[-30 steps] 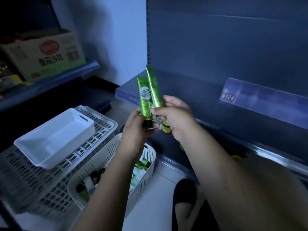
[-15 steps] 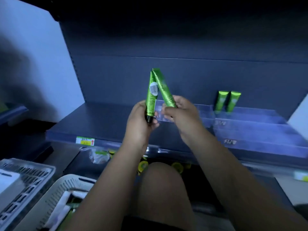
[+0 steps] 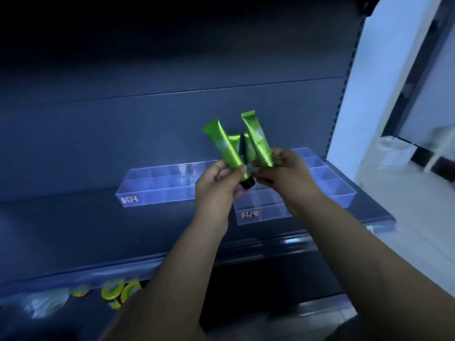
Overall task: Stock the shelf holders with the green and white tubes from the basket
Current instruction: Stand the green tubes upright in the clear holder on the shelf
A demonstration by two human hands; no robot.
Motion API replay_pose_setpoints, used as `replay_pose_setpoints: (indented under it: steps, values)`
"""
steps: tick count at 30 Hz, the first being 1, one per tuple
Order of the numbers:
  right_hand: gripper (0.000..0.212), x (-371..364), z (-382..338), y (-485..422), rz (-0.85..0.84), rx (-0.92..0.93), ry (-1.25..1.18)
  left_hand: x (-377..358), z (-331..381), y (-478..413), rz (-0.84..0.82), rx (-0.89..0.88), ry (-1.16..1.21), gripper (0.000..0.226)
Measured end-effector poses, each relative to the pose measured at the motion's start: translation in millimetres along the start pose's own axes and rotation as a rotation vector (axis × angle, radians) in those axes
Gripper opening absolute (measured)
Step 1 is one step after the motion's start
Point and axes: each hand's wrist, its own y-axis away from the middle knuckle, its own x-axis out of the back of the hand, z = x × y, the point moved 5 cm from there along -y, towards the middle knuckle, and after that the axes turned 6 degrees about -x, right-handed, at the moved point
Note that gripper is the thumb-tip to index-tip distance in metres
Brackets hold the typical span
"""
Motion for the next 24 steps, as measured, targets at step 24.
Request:
replay_pose_setpoints:
  steps: [24]
  values:
    - [0.008,127.2,-6.9,-161.3,0.182,-0.042,-0.131,-116.6,-34.3,-176.5,-0.166,-0.169,-0.539,0.039]
